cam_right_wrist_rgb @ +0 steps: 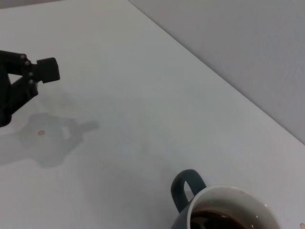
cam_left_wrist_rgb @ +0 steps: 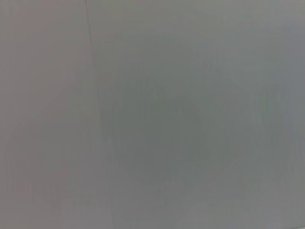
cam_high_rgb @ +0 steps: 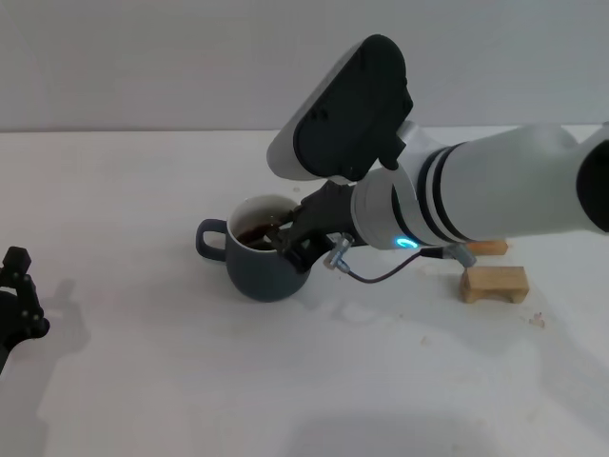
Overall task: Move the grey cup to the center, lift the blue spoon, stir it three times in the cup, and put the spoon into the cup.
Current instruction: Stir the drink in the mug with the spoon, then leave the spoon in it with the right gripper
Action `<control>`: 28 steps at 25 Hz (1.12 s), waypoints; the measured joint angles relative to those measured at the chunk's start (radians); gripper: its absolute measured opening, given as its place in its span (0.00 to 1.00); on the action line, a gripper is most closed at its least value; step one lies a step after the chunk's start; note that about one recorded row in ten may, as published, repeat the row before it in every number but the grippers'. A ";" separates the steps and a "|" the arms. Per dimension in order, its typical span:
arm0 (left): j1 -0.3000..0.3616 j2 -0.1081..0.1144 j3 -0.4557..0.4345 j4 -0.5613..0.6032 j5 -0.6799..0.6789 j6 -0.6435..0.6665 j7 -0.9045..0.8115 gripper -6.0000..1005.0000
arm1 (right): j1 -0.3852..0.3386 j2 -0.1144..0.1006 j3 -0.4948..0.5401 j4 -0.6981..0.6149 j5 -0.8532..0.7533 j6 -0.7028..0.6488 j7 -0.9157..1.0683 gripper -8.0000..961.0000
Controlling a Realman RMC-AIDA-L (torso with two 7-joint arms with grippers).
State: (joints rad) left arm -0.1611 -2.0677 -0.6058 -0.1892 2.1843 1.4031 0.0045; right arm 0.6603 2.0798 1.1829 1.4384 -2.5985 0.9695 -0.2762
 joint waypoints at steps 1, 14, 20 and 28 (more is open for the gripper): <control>0.000 0.000 0.000 0.000 0.000 0.000 0.000 0.00 | 0.005 0.000 0.002 -0.012 -0.002 -0.006 0.000 0.17; 0.000 -0.002 0.013 -0.003 0.000 -0.005 0.000 0.00 | -0.028 -0.004 0.048 -0.023 -0.013 0.009 -0.012 0.17; 0.000 -0.002 0.015 -0.003 0.000 -0.006 0.000 0.00 | -0.051 -0.001 0.025 0.025 -0.005 0.038 -0.012 0.17; 0.000 -0.002 0.015 -0.003 0.000 -0.002 0.000 0.00 | -0.021 0.002 -0.001 0.006 -0.002 -0.018 -0.012 0.19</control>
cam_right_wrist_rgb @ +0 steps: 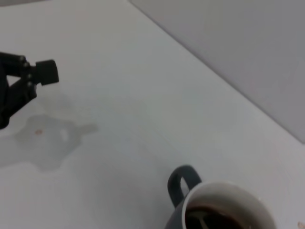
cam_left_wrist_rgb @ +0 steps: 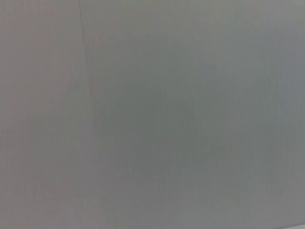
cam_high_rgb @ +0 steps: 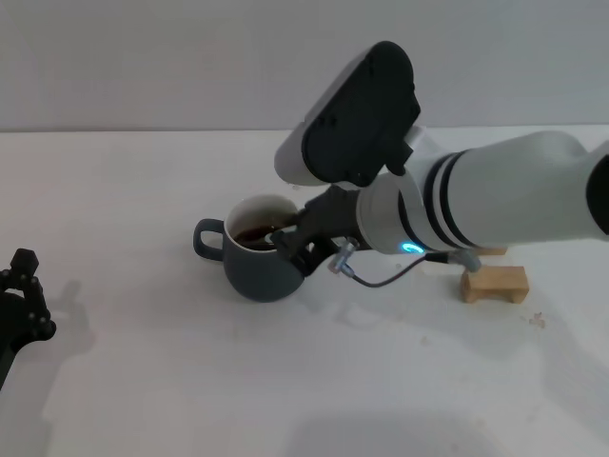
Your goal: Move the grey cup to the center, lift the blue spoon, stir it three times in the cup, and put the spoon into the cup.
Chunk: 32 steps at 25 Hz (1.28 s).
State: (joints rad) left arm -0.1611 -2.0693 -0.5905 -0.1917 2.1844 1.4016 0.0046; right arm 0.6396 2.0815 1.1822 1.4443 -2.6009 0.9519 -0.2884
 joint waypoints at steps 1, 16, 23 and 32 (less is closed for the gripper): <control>0.000 0.000 0.000 0.000 0.000 0.001 0.000 0.00 | 0.000 0.000 0.000 0.000 0.000 0.000 0.000 0.19; 0.000 0.000 0.000 0.000 0.000 0.002 0.000 0.00 | -0.059 -0.003 -0.033 -0.009 -0.109 -0.172 -0.013 0.32; 0.003 0.001 -0.003 0.000 0.000 0.003 0.000 0.00 | -0.221 -0.004 -0.113 0.043 -0.250 -0.521 -0.024 0.49; 0.005 0.003 -0.008 0.006 -0.005 0.003 0.000 0.00 | -0.574 -0.003 -0.205 -0.078 -0.317 -1.423 -0.156 0.55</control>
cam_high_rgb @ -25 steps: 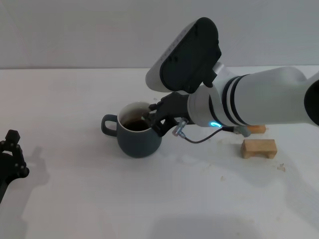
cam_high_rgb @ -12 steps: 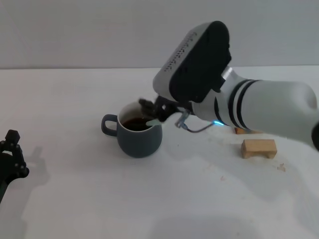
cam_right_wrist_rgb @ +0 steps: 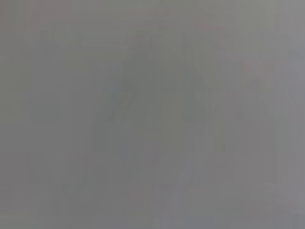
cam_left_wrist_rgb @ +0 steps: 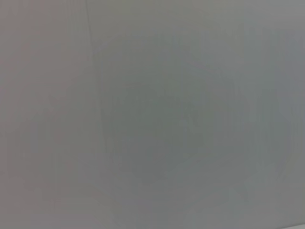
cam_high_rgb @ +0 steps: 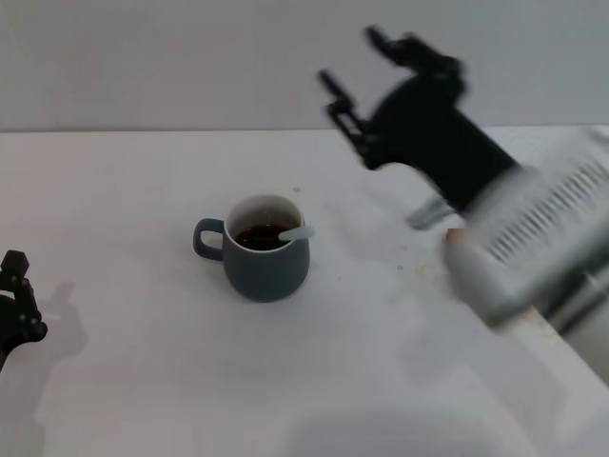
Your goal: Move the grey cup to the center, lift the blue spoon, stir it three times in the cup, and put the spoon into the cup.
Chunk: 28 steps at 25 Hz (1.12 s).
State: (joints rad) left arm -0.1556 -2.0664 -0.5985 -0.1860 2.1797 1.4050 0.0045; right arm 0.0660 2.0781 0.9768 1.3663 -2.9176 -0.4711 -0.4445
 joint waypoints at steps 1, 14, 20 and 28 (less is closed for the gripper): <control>0.000 0.000 0.000 0.000 0.000 0.000 0.000 0.00 | -0.020 0.001 -0.004 -0.033 0.001 -0.082 0.000 0.55; 0.004 0.000 -0.005 0.003 -0.004 0.006 0.000 0.00 | -0.127 0.008 -0.122 -0.545 0.539 -0.891 -0.002 0.57; 0.005 0.000 -0.005 0.007 -0.005 0.001 0.000 0.00 | -0.111 0.003 -0.192 -0.759 0.972 -1.014 0.148 0.59; 0.008 0.000 -0.012 0.002 -0.005 0.006 0.000 0.00 | -0.106 0.007 -0.201 -0.885 1.010 -1.040 0.351 0.71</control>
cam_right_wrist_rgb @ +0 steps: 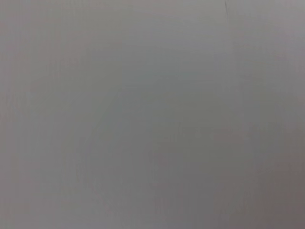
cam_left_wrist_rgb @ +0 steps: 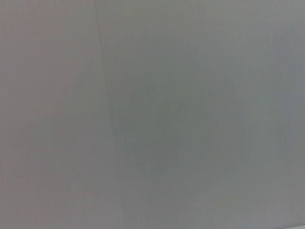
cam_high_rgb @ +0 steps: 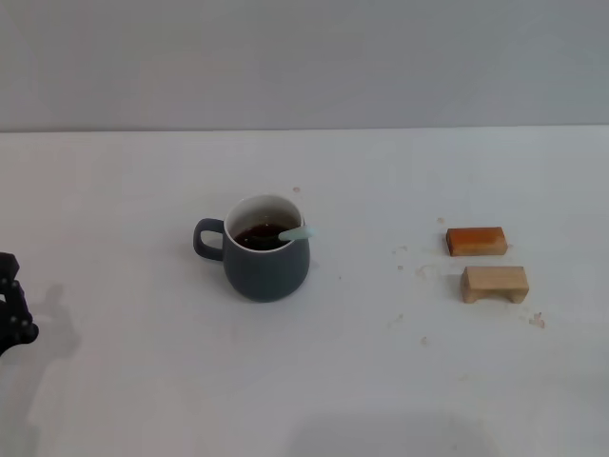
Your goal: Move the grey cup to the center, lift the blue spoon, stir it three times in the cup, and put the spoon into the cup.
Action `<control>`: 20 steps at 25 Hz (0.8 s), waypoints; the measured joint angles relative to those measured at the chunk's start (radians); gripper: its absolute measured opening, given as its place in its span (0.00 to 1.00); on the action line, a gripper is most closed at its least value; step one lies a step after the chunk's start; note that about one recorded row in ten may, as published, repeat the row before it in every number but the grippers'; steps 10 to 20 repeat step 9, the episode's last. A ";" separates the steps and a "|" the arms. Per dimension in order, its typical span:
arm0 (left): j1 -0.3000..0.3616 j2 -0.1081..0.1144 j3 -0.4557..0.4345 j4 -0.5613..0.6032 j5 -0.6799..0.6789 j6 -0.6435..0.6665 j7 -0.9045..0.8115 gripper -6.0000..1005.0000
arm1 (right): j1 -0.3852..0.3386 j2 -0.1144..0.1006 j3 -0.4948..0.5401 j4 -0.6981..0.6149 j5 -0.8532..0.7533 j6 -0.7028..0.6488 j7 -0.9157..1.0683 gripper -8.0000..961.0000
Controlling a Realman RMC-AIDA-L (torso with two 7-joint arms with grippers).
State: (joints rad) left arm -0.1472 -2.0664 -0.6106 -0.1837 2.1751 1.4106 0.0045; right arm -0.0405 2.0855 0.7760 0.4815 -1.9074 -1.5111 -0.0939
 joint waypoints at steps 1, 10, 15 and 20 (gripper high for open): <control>-0.001 0.000 -0.003 -0.001 0.000 0.000 0.000 0.00 | 0.000 0.000 -0.001 -0.003 0.001 -0.002 0.000 0.77; -0.003 -0.001 -0.020 -0.004 -0.002 0.001 0.000 0.00 | -0.001 0.002 -0.039 -0.024 0.006 -0.065 -0.001 0.85; -0.003 -0.001 -0.020 -0.004 -0.002 0.001 0.000 0.00 | -0.001 0.002 -0.039 -0.024 0.006 -0.065 -0.001 0.85; -0.003 -0.001 -0.020 -0.004 -0.002 0.001 0.000 0.00 | -0.001 0.002 -0.039 -0.024 0.006 -0.065 -0.001 0.85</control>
